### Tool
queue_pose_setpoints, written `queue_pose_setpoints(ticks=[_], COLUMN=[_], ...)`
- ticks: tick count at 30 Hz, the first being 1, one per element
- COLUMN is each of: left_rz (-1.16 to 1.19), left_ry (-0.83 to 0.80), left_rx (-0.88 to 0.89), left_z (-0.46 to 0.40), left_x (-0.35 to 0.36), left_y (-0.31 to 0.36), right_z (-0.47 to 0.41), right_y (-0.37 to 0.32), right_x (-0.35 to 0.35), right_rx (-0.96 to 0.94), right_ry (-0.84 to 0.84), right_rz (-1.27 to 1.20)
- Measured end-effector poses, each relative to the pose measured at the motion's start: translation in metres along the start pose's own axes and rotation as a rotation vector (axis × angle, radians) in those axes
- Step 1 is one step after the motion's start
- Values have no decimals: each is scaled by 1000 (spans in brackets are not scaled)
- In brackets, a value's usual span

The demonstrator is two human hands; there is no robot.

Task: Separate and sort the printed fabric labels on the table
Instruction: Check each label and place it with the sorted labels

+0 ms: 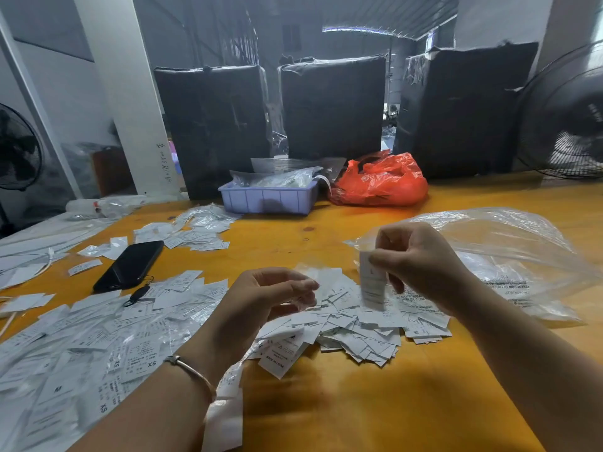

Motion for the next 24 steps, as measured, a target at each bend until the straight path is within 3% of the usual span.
queue_pose_setpoints(ticks=[3, 6, 16, 20, 24], left_rz=[-22, -60, -124, -97, -100], left_ry=[-15, -30, -14, 16, 49], left_rx=[35, 54, 128, 200, 238], left_z=[1, 2, 8, 10, 11], left_x=[2, 2, 9, 7, 5], left_y=[5, 8, 15, 21, 25], right_z=[4, 6, 4, 8, 18], right_y=[-5, -4, 1, -9, -34], right_x=[8, 12, 12, 2, -5], right_rx=[-8, 22, 53, -95, -334], right_ry=[-6, -33, -24, 113, 226], right_rz=[-456, -583, -593, -579, -269])
Point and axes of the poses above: each hand's wrist, its own z-axis away from the middle knuckle, its own x-axis out of the palm, y = z × x, the point moved 8 cm from there along -z, towards the middle knuckle, and after that the axes turned 1 degree about -x, right-handed, at the moved point
